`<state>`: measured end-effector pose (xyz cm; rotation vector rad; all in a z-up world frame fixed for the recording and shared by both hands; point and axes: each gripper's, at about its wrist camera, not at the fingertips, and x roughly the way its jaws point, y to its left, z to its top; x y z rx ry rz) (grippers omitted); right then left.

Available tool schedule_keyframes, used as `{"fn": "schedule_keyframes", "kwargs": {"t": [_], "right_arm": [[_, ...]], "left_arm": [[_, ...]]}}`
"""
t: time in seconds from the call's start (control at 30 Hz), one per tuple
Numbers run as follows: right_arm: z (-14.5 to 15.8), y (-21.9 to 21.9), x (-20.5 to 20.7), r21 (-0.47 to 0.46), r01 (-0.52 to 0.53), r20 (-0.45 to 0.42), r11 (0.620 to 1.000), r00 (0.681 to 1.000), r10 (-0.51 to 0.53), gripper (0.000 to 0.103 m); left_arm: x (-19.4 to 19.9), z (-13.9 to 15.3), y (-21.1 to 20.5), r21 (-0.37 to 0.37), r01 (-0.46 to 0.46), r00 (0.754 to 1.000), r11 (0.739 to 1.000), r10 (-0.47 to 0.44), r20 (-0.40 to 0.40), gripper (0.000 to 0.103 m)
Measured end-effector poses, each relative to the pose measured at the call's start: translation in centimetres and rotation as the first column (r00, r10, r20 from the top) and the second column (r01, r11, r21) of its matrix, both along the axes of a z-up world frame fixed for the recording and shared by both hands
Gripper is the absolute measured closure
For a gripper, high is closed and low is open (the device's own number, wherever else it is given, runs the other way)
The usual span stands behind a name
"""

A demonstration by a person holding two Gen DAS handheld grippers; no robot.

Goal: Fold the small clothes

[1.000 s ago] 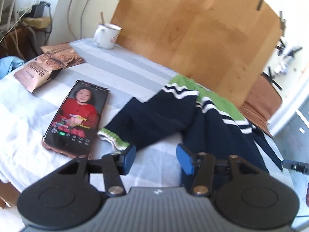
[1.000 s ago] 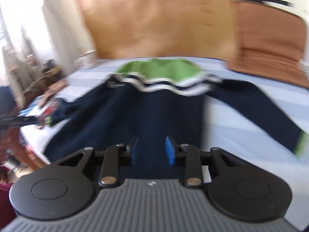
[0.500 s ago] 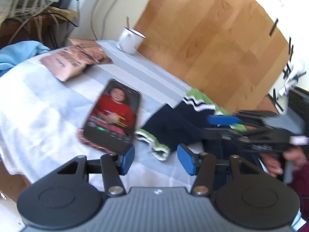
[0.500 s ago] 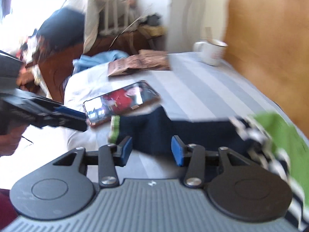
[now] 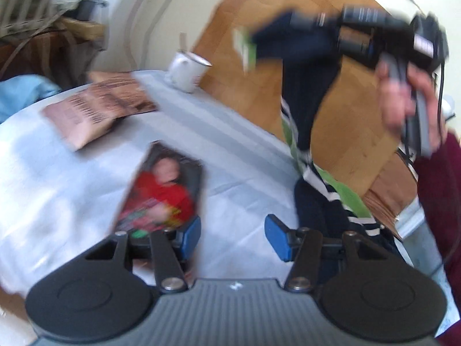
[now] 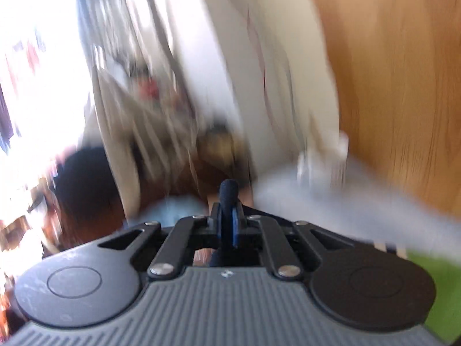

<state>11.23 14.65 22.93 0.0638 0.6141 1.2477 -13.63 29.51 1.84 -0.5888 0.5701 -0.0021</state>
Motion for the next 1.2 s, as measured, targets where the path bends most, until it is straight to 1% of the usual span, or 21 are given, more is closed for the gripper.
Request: {"fn": "schedule_keyframes", "kwargs": {"t": [0.07,0.13,0.23,0.33,0.4,0.47,0.5,0.53,0.57,0.63,0.7,0.77,0.87,0.9,0.93,1.0,1.03,1.07,1.13,1.17,1.2], "right_arm": [[1.3,-1.9,2.7,0.043,0.054,-0.028,0.998,0.998,-0.053,0.093],[0.9,-4.9,5.4,0.077,0.111,-0.089,0.991,0.991,-0.104,0.093],[-1.4,-10.4,8.1,0.128,0.195,-0.186,0.972,0.968,-0.17,0.093],[-4.6,-18.1,9.4,0.19,0.299,-0.238,0.935,0.938,-0.251,0.093],[-7.7,-24.0,10.2,0.202,0.381,-0.297,0.902,0.901,-0.315,0.092],[-11.0,-28.5,10.0,0.167,0.47,-0.336,0.867,0.854,-0.398,0.088],[-12.9,-30.9,9.9,0.108,0.523,-0.336,0.845,0.82,-0.464,0.079],[-14.3,-32.2,9.6,0.038,0.568,-0.313,0.822,0.788,-0.53,0.068],[-15.4,-33.9,9.3,-0.039,0.619,-0.258,0.785,0.752,-0.606,0.049],[-16.4,-36.5,8.8,-0.119,0.699,-0.142,0.705,0.691,-0.709,0.047],[-16.4,-38.3,8.4,-0.114,0.726,-0.129,0.678,0.666,-0.734,0.048],[-15.8,-38.4,7.9,-0.089,0.706,-0.138,0.703,0.69,-0.71,0.048],[-14.8,-33.9,6.8,-0.123,0.638,-0.032,0.76,0.763,-0.646,0.048],[-14.9,-32.0,6.5,-0.14,0.605,0.009,0.784,0.792,-0.61,0.048],[-15.1,-30.1,6.1,-0.156,0.567,0.039,0.809,0.822,-0.569,0.048],[-16.0,-25.9,5.9,-0.186,0.483,0.058,0.855,0.875,-0.481,0.047],[-16.6,-24.2,5.9,-0.198,0.448,0.061,0.872,0.893,-0.446,0.047],[-17.1,-22.4,6.1,-0.218,0.424,0.066,0.879,0.905,-0.42,0.046],[-18.7,-19.6,6.8,-0.285,0.403,0.088,0.87,0.914,-0.395,0.05],[-19.4,-18.8,7.1,-0.316,0.408,0.107,0.856,0.912,-0.395,0.087],[-19.5,-18.6,7.4,-0.322,0.429,0.122,0.844,0.903,-0.412,0.093]], "left_arm": [[2.3,0.6,-1.1,0.007,0.038,0.999,0.999,-0.038,0.014,0.053],[4.9,1.3,-2.4,0.02,0.082,0.996,0.996,-0.082,0.027,0.052],[8.9,2.1,-3.9,0.053,0.116,0.993,0.992,-0.117,0.017,0.052],[12.6,2.7,-4.5,0.069,0.124,0.992,0.99,-0.124,-0.007,0.052],[15.3,3.0,-4.9,0.086,0.125,0.992,0.988,-0.123,-0.025,0.052],[18.2,3.0,-5.6,0.112,0.131,0.991,0.985,-0.128,-0.039,0.05],[20.0,2.9,-6.0,0.128,0.14,0.99,0.982,-0.134,-0.052,0.047],[21.6,2.6,-6.3,0.14,0.145,0.988,0.98,-0.136,-0.068,0.046],[23.3,2.1,-6.7,0.146,0.149,0.986,0.978,-0.136,-0.091,0.045],[26.7,1.0,-7.5,0.134,0.166,0.979,0.977,-0.146,-0.146,0.045],[29.5,-0.2,-8.2,0.098,0.172,0.969,0.98,-0.151,-0.196,0.045],[31.6,-1.0,-8.6,0.062,0.176,0.963,0.982,-0.159,-0.217,0.041],[33.5,-1.7,-9.8,0.077,0.164,0.961,0.983,-0.142,-0.237,0.043],[33.8,-1.8,-10.2,0.081,0.164,0.96,0.983,-0.14,-0.244,0.049],[34.0,-1.9,-10.6,0.087,0.164,0.958,0.983,-0.137,-0.253,0.058],[34.1,-2.3,-11.0,0.117,0.16,0.957,0.98,-0.125,-0.261,0.069],[33.9,-2.3,-11.2,0.139,0.159,0.96,0.978,-0.12,-0.254,0.078],[33.7,-2.2,-11.4,0.15,0.162,0.962,0.975,-0.122,-0.246,0.083],[33.3,-1.9,-11.9,0.174,0.157,0.966,0.972,-0.115,-0.231,0.09],[33.2,-1.6,-11.9,0.195,0.151,0.969,0.969,-0.106,-0.223,0.091],[32.9,-1.2,-11.9,0.216,0.142,0.973,0.966,-0.096,-0.21,0.092]]}}
